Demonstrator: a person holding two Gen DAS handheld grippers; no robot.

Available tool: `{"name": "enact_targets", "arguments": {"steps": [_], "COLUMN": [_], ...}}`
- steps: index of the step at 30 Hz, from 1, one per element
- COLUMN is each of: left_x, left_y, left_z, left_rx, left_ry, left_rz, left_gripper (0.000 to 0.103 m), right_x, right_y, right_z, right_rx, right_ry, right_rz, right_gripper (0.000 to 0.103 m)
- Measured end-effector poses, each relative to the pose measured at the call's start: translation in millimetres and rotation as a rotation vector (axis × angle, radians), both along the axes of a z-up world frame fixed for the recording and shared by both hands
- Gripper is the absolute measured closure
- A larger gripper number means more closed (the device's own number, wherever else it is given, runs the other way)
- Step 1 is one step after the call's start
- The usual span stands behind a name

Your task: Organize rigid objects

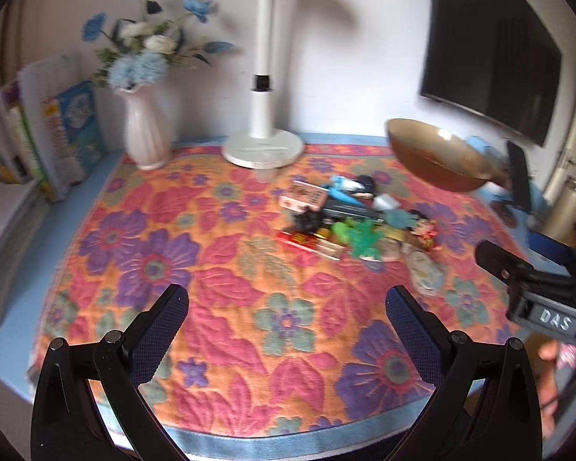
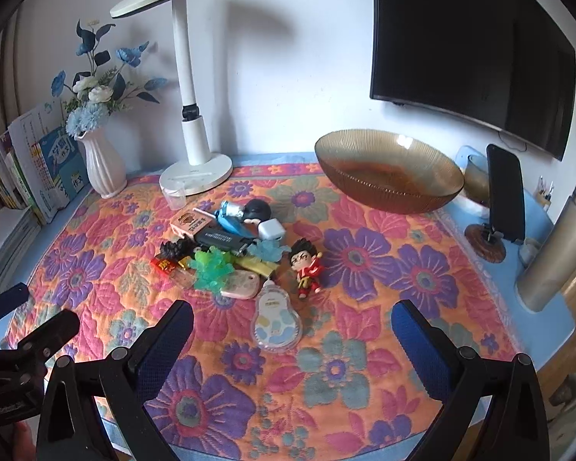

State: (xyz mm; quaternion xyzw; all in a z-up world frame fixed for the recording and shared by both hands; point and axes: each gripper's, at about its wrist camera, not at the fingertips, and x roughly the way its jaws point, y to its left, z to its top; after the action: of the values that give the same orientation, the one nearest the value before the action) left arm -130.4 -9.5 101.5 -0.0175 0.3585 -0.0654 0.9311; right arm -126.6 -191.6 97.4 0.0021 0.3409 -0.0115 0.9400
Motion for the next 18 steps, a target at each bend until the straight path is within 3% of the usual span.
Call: {"name": "enact_targets", "arguments": {"steps": [6, 15, 16, 18], "left_x": [19, 70, 79, 93], "left_y": [22, 44, 45, 46], "left_z": [4, 14, 12, 6], "left_rx": [-0.023, -0.034, -0.031, -0.012], "left_ry": [0.001, 0.002, 0.012, 0.028], "left_rz": [0.012, 0.028, 0.027, 0.022], "left_gripper": [0.001, 0.001, 0.001, 0.001], "right_x": [11, 52, 57, 68], "right_y": [-14, -39, -40, -43], "right_z": [-1, -15, -18, -24], "right_rx": [0.018, 0.051, 0.047, 0.028], "right_ry": [-0.002, 0.068, 0.08, 0.101], "right_rz": [-0.005, -0.022, -0.019, -0.006], "right_gripper": [0.0, 0.0, 0.001, 0.013]}}
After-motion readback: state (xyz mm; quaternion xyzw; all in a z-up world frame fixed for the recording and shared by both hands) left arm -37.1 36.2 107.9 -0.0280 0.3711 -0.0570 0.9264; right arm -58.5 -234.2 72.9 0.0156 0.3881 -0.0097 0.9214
